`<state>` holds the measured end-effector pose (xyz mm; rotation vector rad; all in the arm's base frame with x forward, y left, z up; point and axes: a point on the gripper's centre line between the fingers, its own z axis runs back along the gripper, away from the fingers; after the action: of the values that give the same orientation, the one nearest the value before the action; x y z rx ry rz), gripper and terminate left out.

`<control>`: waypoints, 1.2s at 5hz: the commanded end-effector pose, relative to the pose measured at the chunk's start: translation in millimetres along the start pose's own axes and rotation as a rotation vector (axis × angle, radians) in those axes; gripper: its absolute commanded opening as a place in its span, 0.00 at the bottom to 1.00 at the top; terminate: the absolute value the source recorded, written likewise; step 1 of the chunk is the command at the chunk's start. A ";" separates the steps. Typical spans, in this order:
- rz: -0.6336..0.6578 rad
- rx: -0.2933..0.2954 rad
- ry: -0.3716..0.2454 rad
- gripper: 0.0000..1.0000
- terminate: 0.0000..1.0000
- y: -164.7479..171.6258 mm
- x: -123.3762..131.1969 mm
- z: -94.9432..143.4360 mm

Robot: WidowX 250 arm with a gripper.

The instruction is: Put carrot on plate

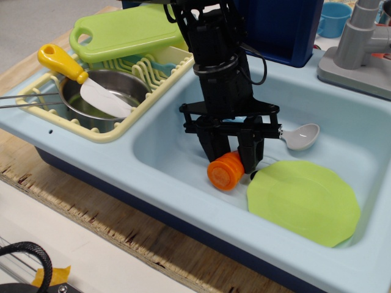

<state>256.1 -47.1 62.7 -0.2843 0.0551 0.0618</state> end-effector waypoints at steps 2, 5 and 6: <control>-0.016 0.062 -0.097 0.00 0.00 -1.8 -6.7 47.6; -0.144 0.108 -0.193 0.00 0.00 -33.3 -0.6 65.4; -0.199 0.086 -0.160 0.00 0.00 -56.3 5.8 50.1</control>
<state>263.9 -92.5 112.4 -0.1959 -0.0813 -0.1285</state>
